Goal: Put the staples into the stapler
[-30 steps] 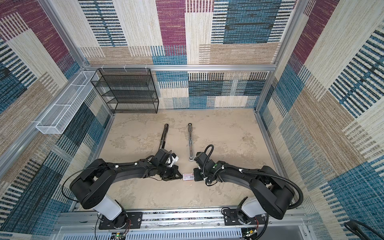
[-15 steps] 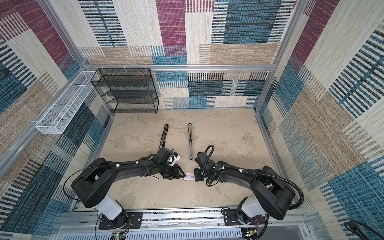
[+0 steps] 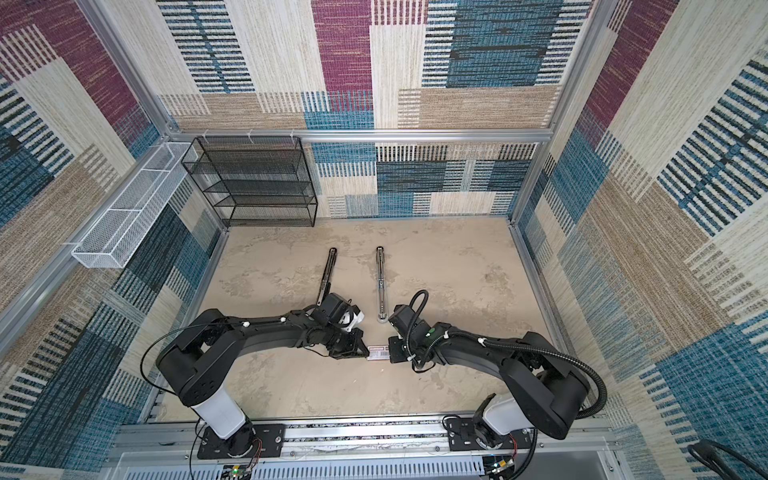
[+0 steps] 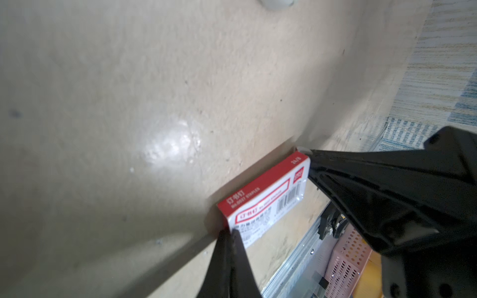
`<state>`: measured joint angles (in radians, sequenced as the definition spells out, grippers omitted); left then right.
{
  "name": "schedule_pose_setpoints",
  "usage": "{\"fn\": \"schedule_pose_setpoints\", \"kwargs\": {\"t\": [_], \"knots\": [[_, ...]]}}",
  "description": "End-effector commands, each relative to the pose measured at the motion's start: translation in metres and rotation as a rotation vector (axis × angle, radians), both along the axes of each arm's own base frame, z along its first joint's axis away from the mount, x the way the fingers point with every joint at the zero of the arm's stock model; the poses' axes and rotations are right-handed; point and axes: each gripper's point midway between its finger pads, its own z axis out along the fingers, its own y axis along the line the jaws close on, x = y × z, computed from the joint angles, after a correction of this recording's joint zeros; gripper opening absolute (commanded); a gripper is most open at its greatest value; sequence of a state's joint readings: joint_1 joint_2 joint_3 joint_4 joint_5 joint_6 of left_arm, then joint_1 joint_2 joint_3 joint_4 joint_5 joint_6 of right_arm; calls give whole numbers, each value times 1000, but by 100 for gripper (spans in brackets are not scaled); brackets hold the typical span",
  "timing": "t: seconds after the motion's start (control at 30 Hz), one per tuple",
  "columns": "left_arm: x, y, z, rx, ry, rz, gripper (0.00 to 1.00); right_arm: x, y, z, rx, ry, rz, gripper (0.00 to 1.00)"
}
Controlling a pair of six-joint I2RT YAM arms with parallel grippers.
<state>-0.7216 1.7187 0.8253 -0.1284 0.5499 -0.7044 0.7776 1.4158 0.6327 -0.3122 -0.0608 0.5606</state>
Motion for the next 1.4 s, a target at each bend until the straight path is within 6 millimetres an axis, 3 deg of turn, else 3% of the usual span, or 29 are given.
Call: {"fn": "schedule_pose_setpoints", "kwargs": {"t": [0.0, 0.27, 0.5, 0.67, 0.87, 1.1, 1.37], "knots": [[-2, 12, -4, 63, -13, -18, 0, 4, -9, 0, -31, -23, -45, 0], [-4, 18, -4, 91, -19, -25, 0, 5, -20, -2, -50, -26, -82, 0], [-3, 18, -2, 84, -16, -18, 1, 4, -5, 5, 33, -33, -46, 0], [-1, 19, 4, 90, -34, -18, 27, 4, 4, 6, 70, -27, -16, 0], [7, 29, 20, 134, -120, -21, 42, 8, 5, 7, 61, -41, -9, 0], [30, 36, 58, 143, -338, -17, 75, 12, 10, 5, 59, -41, 13, 0], [35, 34, 92, 83, -651, -205, 77, 16, 16, 12, 75, -75, 63, 0]]}}
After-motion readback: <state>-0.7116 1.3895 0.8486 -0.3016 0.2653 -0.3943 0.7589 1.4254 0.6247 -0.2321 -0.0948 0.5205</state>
